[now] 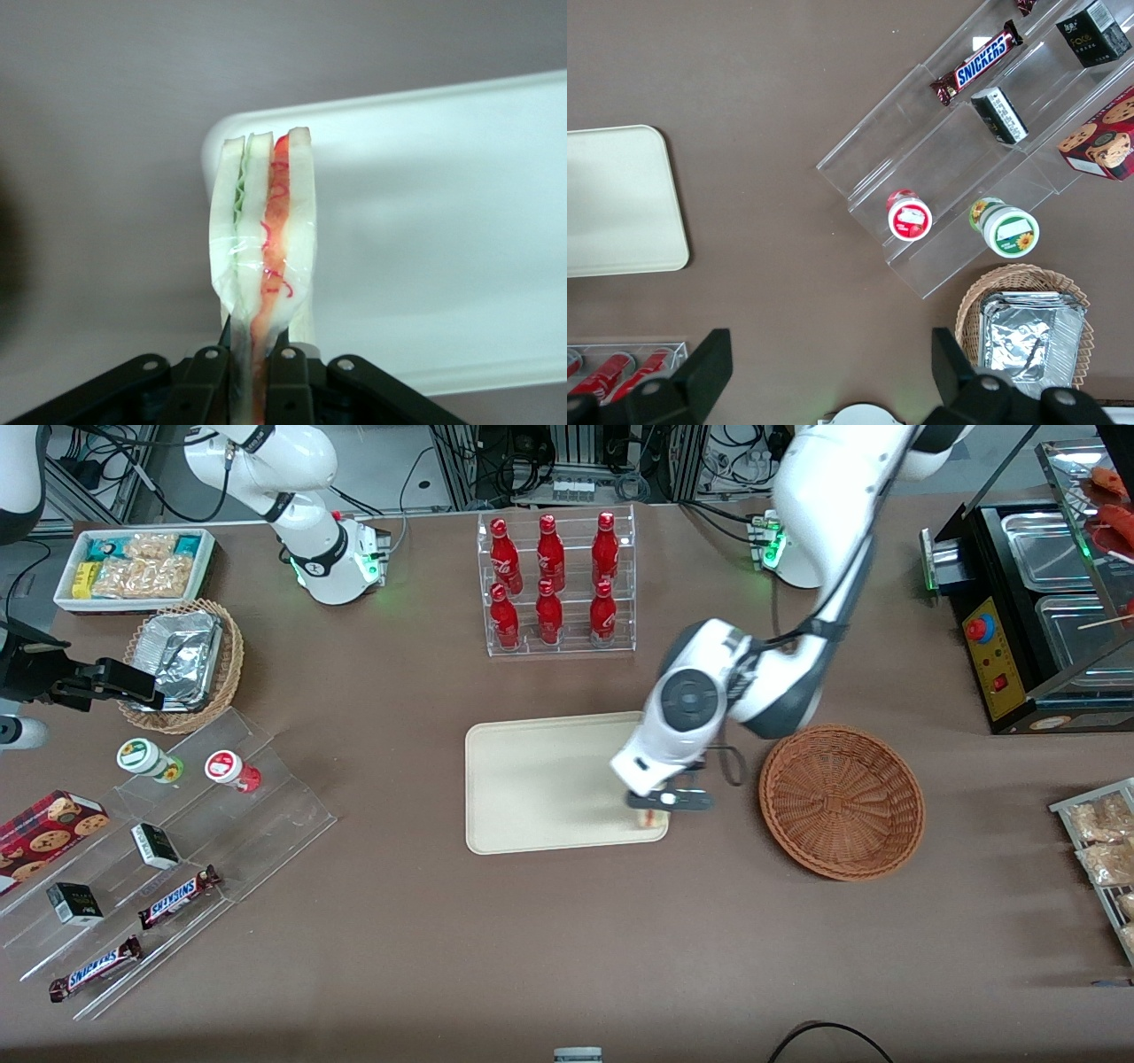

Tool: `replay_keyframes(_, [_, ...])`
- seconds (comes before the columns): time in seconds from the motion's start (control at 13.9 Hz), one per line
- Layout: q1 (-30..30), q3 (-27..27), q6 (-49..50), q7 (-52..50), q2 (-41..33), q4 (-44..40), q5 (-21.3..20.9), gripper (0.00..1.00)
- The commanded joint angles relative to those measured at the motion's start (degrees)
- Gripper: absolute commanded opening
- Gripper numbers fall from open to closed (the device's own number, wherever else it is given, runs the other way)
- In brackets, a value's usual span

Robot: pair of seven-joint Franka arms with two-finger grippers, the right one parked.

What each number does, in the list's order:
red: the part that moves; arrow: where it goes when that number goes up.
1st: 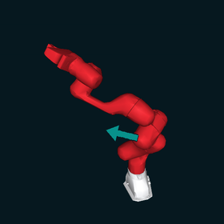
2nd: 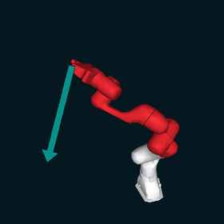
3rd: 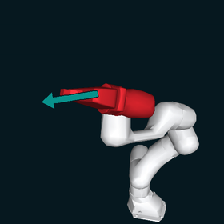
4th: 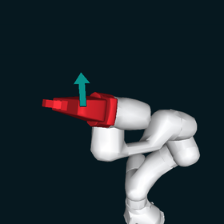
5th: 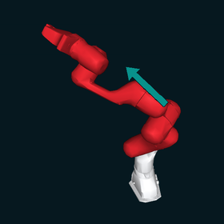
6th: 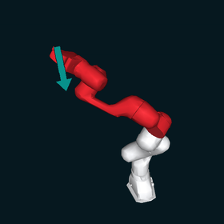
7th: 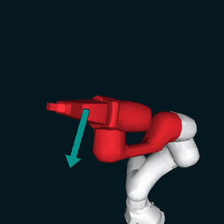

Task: Place sandwich from basket to tray
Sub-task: 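Lift the sandwich and carry it over the cream tray, then lower the sandwich onto the tray and open the left gripper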

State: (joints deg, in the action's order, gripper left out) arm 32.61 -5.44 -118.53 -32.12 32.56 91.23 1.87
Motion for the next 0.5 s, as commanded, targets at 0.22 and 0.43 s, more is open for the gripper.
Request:
replay_keyframes(0.22, [8.33, 0.95, 1.37, -4.52, 10.76, -13.87, 0.77, 0.0])
replay_keyframes(0.43, [9.22, 1.04, 1.46, -9.79, 13.67, -17.13, 0.33, 0.0])
